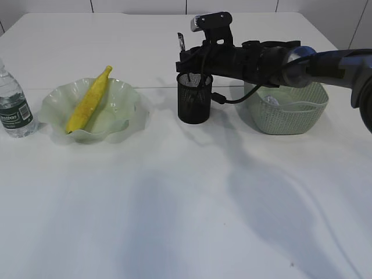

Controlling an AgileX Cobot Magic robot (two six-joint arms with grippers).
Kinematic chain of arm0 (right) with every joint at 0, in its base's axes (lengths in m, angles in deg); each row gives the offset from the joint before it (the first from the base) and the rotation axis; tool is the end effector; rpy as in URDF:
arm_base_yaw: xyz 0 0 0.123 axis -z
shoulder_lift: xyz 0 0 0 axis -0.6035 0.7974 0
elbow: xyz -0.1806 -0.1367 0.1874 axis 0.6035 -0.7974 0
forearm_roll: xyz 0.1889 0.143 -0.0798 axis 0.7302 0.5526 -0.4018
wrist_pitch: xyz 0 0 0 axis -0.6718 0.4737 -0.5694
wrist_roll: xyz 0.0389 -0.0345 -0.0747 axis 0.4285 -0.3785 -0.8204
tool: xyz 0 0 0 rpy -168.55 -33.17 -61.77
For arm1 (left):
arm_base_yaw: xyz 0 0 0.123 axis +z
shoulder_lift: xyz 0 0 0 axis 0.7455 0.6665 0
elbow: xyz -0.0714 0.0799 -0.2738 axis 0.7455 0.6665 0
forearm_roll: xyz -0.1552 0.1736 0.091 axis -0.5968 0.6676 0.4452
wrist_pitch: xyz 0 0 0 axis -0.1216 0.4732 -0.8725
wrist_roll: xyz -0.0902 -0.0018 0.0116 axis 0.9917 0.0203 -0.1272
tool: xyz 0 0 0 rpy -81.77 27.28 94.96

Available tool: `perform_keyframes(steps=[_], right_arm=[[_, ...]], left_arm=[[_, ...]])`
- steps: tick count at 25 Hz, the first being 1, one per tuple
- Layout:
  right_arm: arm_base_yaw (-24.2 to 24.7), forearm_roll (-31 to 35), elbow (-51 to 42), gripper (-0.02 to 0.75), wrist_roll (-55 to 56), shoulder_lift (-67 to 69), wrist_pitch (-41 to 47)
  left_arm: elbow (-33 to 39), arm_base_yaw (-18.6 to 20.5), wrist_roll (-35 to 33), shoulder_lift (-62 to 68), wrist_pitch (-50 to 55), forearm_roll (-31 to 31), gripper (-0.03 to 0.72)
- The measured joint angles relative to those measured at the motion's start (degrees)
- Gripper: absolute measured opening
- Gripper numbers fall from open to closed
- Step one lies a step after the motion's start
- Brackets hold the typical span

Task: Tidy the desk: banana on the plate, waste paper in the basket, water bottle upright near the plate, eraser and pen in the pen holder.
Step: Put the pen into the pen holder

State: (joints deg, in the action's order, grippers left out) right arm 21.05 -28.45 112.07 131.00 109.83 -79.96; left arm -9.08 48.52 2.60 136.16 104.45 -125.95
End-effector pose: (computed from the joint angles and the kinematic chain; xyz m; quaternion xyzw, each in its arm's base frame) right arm 0.5492 0.1817 0.1788 -0.2059 0.7645 0.1669 0.5876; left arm 0.1704 -0.0544 0.5063 0.3158 0.7115 -0.1549 0.6083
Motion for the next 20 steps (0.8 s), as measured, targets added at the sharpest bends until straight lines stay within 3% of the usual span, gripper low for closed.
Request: perform_keyframes(steps=[20], right_arm=[[0.0, -2.7, 0.0, 0.134, 0.0, 0.0, 0.0]], left_arm=[[0.0, 0.0, 0.0, 0.0, 0.0, 0.0, 0.443]])
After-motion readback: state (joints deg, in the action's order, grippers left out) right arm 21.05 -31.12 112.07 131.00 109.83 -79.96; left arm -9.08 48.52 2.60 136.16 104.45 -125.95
